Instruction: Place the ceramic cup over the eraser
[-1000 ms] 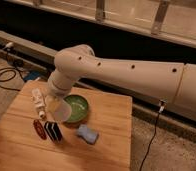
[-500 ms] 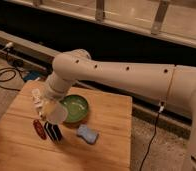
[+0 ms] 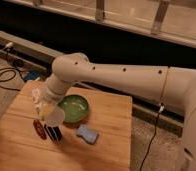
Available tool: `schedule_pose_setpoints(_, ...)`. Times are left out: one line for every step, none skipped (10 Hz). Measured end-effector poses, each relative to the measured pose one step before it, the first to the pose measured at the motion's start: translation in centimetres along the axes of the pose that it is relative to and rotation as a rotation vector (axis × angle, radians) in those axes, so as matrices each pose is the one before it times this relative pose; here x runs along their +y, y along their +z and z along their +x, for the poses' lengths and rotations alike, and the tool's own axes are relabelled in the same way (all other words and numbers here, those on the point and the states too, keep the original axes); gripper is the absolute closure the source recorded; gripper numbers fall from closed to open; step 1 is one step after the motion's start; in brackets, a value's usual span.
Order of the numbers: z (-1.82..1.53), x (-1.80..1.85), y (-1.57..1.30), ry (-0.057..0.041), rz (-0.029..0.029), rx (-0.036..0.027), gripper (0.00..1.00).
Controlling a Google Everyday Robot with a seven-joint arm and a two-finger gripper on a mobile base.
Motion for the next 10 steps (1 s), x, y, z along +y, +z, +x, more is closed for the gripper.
schedule_pose_setpoints(-0.024, -0.009, -0.029, -0.00019, 0.00056, -0.00015, 1.0)
schedule_pose_setpoints(-0.048, 0.024, 0.062, -0.00105, -0.00129, -0.00005, 1.0)
schedule_pose_setpoints(-0.062, 0.019, 0.026, -0.00214, -0.00138, 0.0019, 1.0)
schedule_pose_setpoints(-0.023, 0.025, -0.024, -0.00056, -0.00201, 0.00346, 1.0)
schedule_pose_setpoints(-0.282, 0.151, -0.234, 0.00111, -0.0034, 0.00748, 1.0)
schedule_pose_setpoints(-0.555, 0.255, -0.322, -0.00074, -0.00461, 0.00426, 1.0)
schedule_pose_setpoints(-0.201, 0.213, 0.061, -0.0002, -0.00458, 0.00135, 1.0)
schedule_pose_setpoints(-0.061, 0.164, 0.124, 0.00043, -0.00381, 0.00001, 1.0)
schedule_pose_setpoints(0.053, 0.167, 0.205, 0.0022, -0.00489, -0.00225, 1.0)
schedule_pose_setpoints(0.175, 0.159, 0.362, 0.00763, -0.00848, -0.00827, 1.0)
